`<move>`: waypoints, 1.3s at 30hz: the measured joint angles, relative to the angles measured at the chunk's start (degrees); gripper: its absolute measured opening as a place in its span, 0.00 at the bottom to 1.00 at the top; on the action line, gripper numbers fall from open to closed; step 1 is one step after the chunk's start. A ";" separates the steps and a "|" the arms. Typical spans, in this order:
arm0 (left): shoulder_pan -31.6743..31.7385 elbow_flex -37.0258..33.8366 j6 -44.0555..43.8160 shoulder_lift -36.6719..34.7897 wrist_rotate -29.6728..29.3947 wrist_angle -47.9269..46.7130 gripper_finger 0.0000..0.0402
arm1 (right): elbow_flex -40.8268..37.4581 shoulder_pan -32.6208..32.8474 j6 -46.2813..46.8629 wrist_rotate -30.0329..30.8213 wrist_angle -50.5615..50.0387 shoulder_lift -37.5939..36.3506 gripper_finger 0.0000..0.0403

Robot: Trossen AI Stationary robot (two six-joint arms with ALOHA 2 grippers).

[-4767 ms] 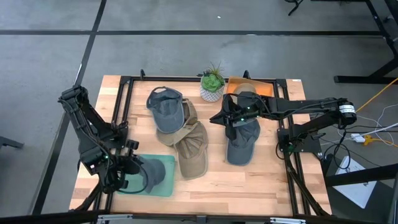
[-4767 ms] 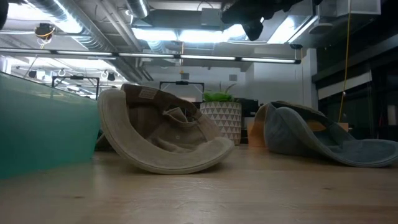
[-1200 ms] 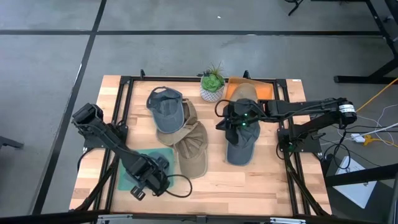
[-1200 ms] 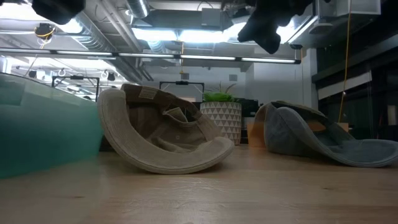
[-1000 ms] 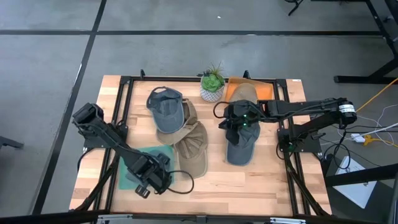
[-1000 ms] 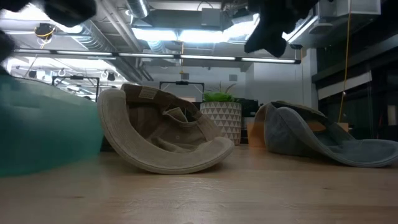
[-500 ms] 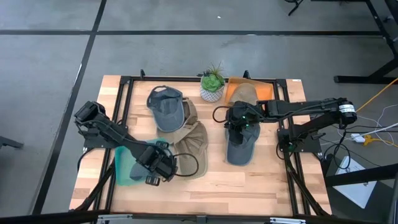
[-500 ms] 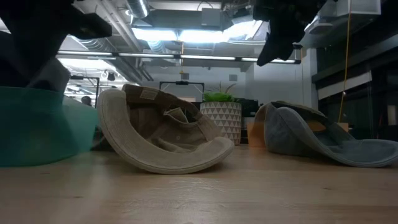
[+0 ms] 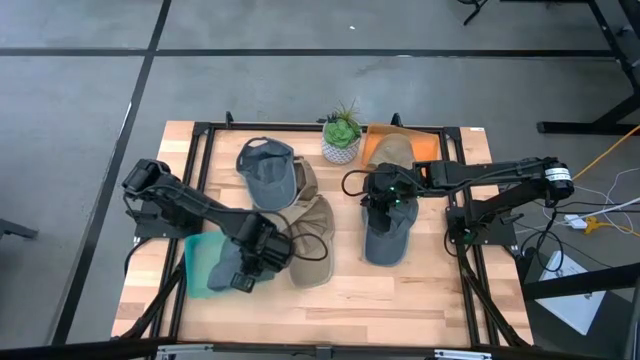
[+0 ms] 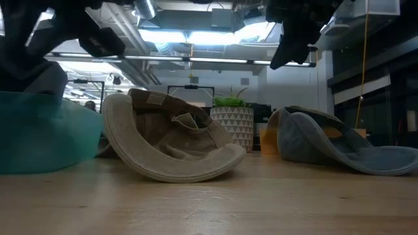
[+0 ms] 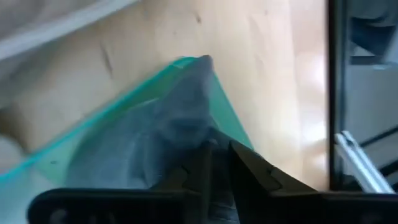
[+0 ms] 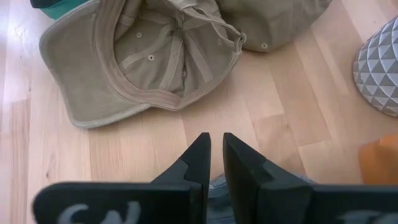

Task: Pick & Place hat
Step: Put the bottom left blue cap into the green bin, then put the bottom brown cap into the orange bin

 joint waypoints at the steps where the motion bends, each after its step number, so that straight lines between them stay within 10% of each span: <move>1: 0.21 0.00 0.01 0.02 1.27 0.00 0.16 | 0.00 0.00 0.04 0.00 0.00 0.00 0.11; 11: 0.09 3.88 0.32 0.11 11.27 0.76 0.27 | 0.00 0.00 -1.03 -0.02 1.09 0.00 0.11; 22: -2.68 16.63 7.95 -6.56 -11.45 5.14 0.14 | -2.10 1.68 -9.35 0.14 2.28 -0.08 0.11; 30: -3.13 2.72 8.86 -20.75 -25.63 22.67 0.07 | -13.56 3.22 -8.11 0.13 20.75 -0.09 0.11; 39: 5.67 -17.95 -3.42 -31.48 -31.97 38.48 0.05 | -30.33 6.25 14.11 0.05 53.98 0.07 0.11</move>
